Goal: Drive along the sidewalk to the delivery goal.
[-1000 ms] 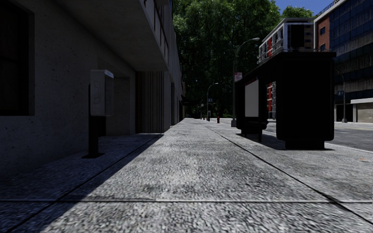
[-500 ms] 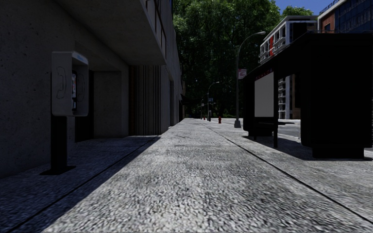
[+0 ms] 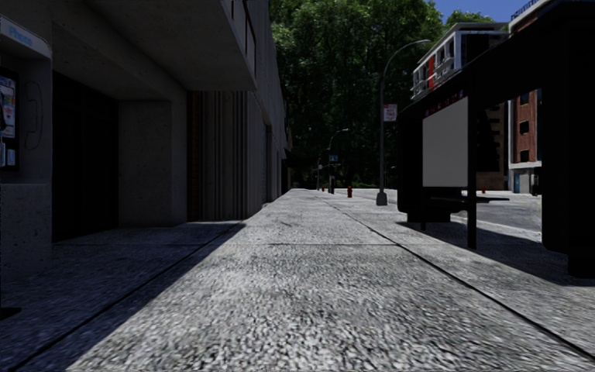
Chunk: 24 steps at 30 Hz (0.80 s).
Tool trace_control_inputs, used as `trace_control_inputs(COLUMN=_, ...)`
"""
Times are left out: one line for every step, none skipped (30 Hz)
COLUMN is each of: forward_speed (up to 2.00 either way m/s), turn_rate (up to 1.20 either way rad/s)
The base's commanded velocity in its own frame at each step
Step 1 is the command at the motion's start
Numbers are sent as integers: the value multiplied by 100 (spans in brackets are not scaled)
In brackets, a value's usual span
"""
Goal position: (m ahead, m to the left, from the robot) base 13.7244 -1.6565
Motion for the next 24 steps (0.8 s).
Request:
trace_control_inputs(forward_speed=200, turn_rate=-20)
trace_control_inputs(forward_speed=200, turn_rate=-20)
trace_control_inputs(forward_speed=200, turn_rate=-20)
trace_control_inputs(forward_speed=200, turn_rate=-20)
trace_control_inputs(forward_speed=200, turn_rate=-8)
trace_control_inputs(forward_speed=200, turn_rate=-8)
trace_control_inputs(forward_speed=200, turn_rate=0)
trace_control_inputs(forward_speed=200, turn_rate=0)
trace_control_inputs(forward_speed=200, turn_rate=0)
trace_control_inputs(forward_speed=200, turn_rate=0)
trace_control_inputs(forward_speed=200, turn_rate=0)
trace_control_inputs(forward_speed=200, turn_rate=0)
trace_control_inputs(forward_speed=200, turn_rate=0)
trace_control_inputs(forward_speed=200, turn_rate=0)
trace_control_inputs(forward_speed=200, turn_rate=0)
trace_control_inputs(forward_speed=200, turn_rate=0)
trace_control_inputs(forward_speed=200, turn_rate=0)
trace_control_inputs(forward_speed=200, turn_rate=0)
trace_control_inputs(forward_speed=200, turn_rate=0)
trace_control_inputs(forward_speed=200, turn_rate=0)
trace_control_inputs(forward_speed=200, turn_rate=0)
trace_control_inputs(forward_speed=200, turn_rate=0)
trace_control_inputs(forward_speed=200, turn_rate=0)
trace_control_inputs(forward_speed=200, turn_rate=0)
